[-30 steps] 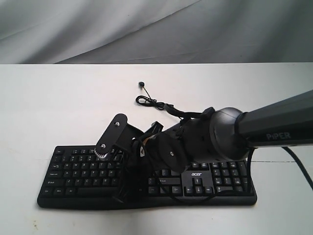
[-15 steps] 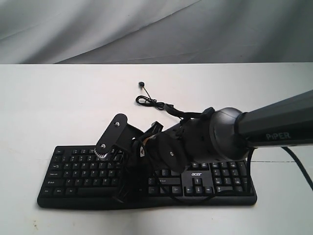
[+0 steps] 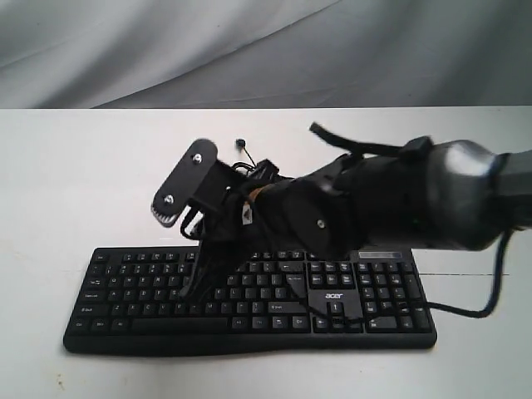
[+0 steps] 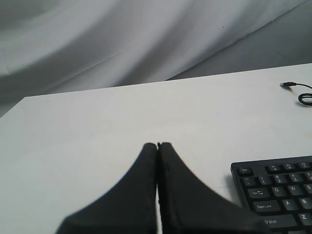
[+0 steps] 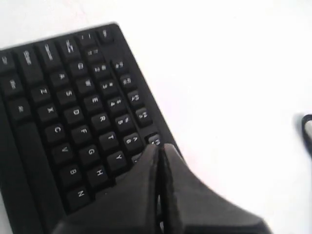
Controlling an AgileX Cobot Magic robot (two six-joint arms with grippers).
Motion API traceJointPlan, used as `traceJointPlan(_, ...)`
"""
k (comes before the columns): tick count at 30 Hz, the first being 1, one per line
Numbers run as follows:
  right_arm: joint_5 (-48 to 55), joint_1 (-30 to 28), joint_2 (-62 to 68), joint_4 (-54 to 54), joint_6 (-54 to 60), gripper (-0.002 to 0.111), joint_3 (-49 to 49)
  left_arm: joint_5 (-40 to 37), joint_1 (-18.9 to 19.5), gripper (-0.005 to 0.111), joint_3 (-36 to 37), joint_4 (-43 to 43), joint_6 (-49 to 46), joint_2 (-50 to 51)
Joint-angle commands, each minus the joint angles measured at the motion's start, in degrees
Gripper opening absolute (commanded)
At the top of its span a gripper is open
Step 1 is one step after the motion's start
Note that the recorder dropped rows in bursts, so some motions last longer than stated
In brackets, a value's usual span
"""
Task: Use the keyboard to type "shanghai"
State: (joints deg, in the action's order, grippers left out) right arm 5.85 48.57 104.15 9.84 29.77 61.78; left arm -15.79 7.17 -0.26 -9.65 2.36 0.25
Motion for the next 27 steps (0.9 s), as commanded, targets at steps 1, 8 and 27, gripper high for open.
traceJointPlan(1, 1.8, -1.1, -10.8, -0.9, -0.3, 0.000, -4.9, 0.6, -0.4, 0.000, 0.3, 0.1, 0.3, -0.2)
traceJointPlan(8, 5.5, -8.1, -39.4, 0.6, -0.5, 0.000, -22.7, 0.6, -0.4, 0.000, 0.3, 0.1, 0.3, -0.2)
traceJointPlan(27, 5.6, -23.2, -64.3, 0.9, -2.8, 0.000, -31.7, 0.6, -0.4, 0.000, 0.3, 0.1, 0.3, -0.2)
